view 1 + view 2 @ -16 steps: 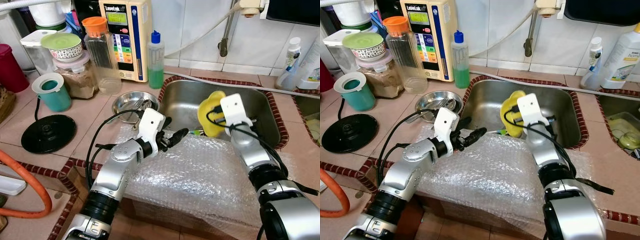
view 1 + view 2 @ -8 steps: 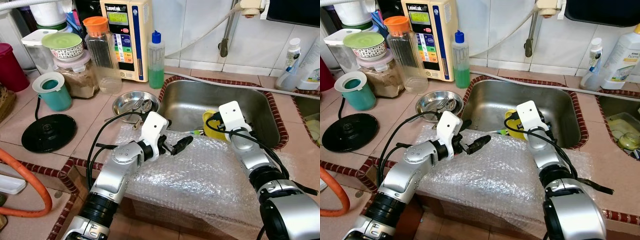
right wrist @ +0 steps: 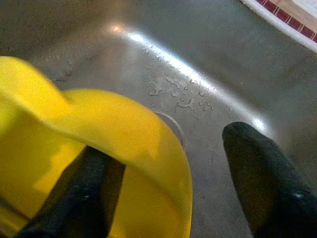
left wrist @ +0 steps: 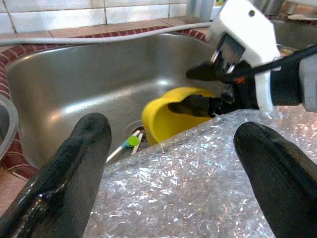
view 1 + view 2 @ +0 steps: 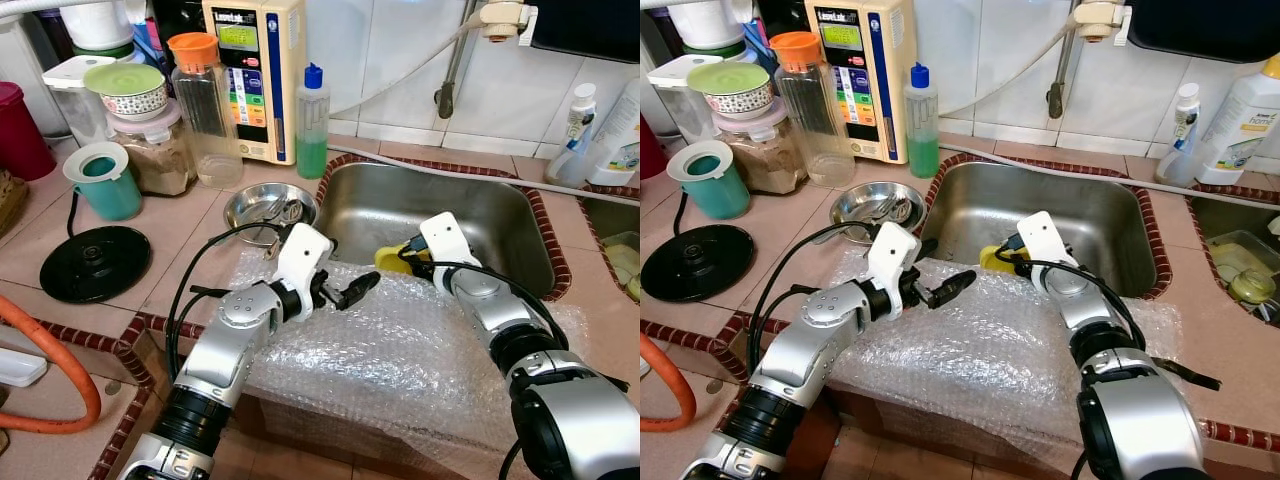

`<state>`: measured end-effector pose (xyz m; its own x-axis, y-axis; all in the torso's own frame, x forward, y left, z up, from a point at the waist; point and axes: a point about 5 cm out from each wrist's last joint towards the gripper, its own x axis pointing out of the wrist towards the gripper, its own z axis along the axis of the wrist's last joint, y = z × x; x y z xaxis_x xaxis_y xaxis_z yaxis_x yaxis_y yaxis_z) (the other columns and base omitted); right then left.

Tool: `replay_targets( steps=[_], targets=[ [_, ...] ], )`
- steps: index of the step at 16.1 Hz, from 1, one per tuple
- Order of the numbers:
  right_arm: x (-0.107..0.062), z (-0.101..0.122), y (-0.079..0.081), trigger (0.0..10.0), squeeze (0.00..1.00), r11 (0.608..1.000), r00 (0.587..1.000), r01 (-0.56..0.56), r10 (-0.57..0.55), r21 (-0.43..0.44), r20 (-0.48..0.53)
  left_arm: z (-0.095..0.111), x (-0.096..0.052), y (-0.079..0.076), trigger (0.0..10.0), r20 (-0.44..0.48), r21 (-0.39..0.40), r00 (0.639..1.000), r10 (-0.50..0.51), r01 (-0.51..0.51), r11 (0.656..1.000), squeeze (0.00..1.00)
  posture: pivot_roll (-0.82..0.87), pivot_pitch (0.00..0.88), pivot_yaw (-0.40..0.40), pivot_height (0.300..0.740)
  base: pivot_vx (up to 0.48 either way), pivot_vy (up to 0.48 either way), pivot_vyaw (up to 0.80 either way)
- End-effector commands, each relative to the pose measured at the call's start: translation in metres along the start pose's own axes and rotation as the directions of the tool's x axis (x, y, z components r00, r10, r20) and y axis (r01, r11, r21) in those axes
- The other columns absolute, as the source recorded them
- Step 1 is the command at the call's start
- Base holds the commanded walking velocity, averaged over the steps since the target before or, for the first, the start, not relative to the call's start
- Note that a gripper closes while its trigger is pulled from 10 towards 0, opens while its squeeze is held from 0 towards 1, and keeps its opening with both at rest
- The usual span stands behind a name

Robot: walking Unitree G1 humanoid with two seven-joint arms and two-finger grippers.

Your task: Kitchen organization

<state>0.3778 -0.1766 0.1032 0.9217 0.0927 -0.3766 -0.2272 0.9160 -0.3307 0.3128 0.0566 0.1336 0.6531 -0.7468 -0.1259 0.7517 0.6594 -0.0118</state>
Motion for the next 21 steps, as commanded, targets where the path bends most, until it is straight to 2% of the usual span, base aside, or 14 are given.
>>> replay_targets(
  steps=[1,3,4,5,6,7,10,12,13,15,17,19,20,21],
  targets=[
    [0.001,0.006,0.000,10.0,1.00,0.998,0.999,0.017,-0.019,0.056,0.043,0.003,0.000,0.000,10.0,0.000,0.017,1.000,0.011,-0.011,1.000,1.00,0.07,0.000,0.005,0.740,0.000,0.000,0.00],
    [0.000,0.022,-0.004,10.0,1.00,0.988,0.987,0.024,-0.048,0.151,0.154,0.006,0.000,0.005,10.0,0.017,0.019,0.998,0.058,-0.058,0.998,1.00,0.07,0.000,0.010,0.740,0.000,0.000,0.00],
    [-0.002,0.027,-0.001,10.0,1.00,0.995,0.978,0.030,-0.049,0.093,0.203,0.009,-0.001,0.013,10.0,0.029,0.019,0.994,0.103,-0.104,0.994,1.00,0.06,0.000,0.014,0.740,0.000,0.000,0.00],
    [-0.003,0.028,-0.003,10.0,1.00,0.993,0.975,0.045,-0.068,0.113,0.211,0.009,-0.001,0.014,10.0,0.030,0.022,0.993,0.112,-0.113,0.993,1.00,0.06,0.000,0.014,0.740,0.000,0.000,0.00],
    [-0.002,0.023,-0.005,10.0,1.00,0.985,0.983,0.036,-0.065,0.169,0.170,0.009,-0.002,0.015,10.0,0.029,0.024,0.993,0.119,-0.120,0.993,1.00,0.06,0.000,0.014,0.740,0.000,0.000,0.00],
    [-0.001,0.013,0.001,10.0,1.00,0.994,0.997,-0.022,0.013,0.111,0.079,0.009,-0.002,0.016,10.0,0.026,0.024,0.992,0.126,-0.127,0.992,1.00,0.06,0.000,0.016,0.740,0.000,0.000,0.00],
    [-0.001,0.000,0.011,10.0,1.00,0.982,0.985,-0.168,0.170,0.088,-0.014,0.009,-0.002,0.016,10.0,0.026,0.020,0.991,0.133,-0.134,0.991,1.00,0.07,0.000,0.009,0.740,0.000,0.000,0.00],
    [-0.001,0.004,0.000,10.0,1.00,0.982,0.995,-0.096,0.099,0.163,-0.015,0.008,-0.002,0.016,10.0,0.025,0.018,0.990,0.139,-0.139,0.990,1.00,0.07,0.000,0.007,0.740,0.000,0.000,0.00],
    [-0.001,0.007,0.004,10.0,1.00,0.966,0.984,-0.172,0.177,0.193,-0.012,0.008,-0.003,0.018,10.0,0.020,0.019,0.989,0.147,-0.148,0.989,1.00,0.07,0.000,0.005,0.740,0.000,0.000,0.00],
    [-0.004,0.020,0.020,10.0,1.00,0.889,0.929,-0.371,0.361,0.267,0.087,0.009,-0.003,0.020,10.0,0.025,0.028,0.985,0.172,-0.173,0.985,1.00,0.07,0.000,0.005,0.740,0.000,0.000,0.00],
    [0.000,0.022,0.002,10.0,1.00,0.956,0.990,-0.142,0.132,0.257,0.055,0.010,-0.005,0.027,10.0,0.029,0.046,0.974,0.224,-0.225,0.973,1.00,0.07,0.000,0.005,0.740,0.000,0.000,0.00],
    [-0.003,0.029,0.002,10.0,1.00,0.929,0.979,-0.186,0.146,0.320,0.146,0.009,-0.009,0.035,10.0,0.020,0.042,0.959,0.281,-0.282,0.958,1.00,0.07,0.000,0.007,0.740,0.000,0.000,0.00],
    [-0.004,0.032,0.007,10.0,1.00,0.874,0.961,-0.268,0.214,0.405,0.174,0.008,-0.010,0.039,10.0,0.014,0.036,0.952,0.307,-0.307,0.951,1.00,0.07,0.000,0.007,0.740,0.000,0.000,0.00],
    [-0.004,0.027,0.005,10.0,1.00,0.887,0.969,-0.243,0.208,0.392,0.131,0.006,-0.013,0.045,10.0,-0.002,0.026,0.939,0.345,-0.345,0.938,1.00,0.07,0.000,0.010,0.740,0.000,0.000,0.00]
  ],
)
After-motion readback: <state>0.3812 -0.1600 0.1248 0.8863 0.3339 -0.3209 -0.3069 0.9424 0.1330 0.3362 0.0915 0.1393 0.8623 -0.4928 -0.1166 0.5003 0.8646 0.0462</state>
